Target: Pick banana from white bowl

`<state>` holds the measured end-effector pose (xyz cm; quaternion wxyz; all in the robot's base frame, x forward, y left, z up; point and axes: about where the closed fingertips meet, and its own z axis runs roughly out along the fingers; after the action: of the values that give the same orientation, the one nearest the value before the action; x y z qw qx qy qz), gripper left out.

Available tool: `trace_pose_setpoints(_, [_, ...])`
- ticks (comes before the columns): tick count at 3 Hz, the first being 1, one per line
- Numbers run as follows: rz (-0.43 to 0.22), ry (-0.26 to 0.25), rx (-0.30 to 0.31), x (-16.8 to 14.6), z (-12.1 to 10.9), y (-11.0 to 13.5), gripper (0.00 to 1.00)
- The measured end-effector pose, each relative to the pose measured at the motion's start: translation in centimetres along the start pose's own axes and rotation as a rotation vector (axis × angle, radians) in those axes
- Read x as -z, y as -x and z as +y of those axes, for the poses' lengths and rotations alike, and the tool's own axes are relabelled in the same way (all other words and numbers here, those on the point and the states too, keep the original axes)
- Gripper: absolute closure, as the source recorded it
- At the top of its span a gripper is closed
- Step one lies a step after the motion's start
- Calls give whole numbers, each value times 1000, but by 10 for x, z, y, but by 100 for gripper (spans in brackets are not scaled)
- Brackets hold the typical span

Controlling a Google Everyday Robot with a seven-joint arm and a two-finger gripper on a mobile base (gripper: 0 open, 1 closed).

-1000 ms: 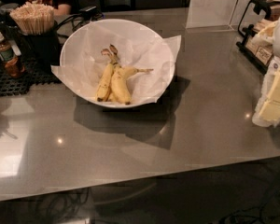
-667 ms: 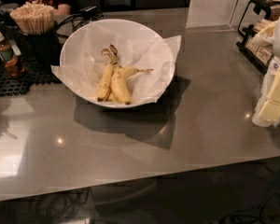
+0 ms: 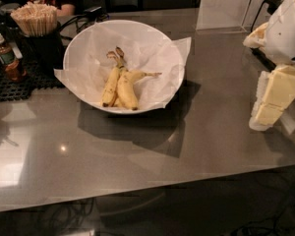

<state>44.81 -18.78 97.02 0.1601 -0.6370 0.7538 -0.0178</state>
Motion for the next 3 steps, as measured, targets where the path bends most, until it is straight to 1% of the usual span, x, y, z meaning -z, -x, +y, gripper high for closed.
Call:
trace_pose_setpoints(1, [-3, 61, 85, -23, 4, 31, 0])
trace_pose_setpoints(2, [-12, 91, 164, -39, 5, 61, 0])
trace_pose_setpoints(3, [-33, 70, 272, -39, -2, 102, 0])
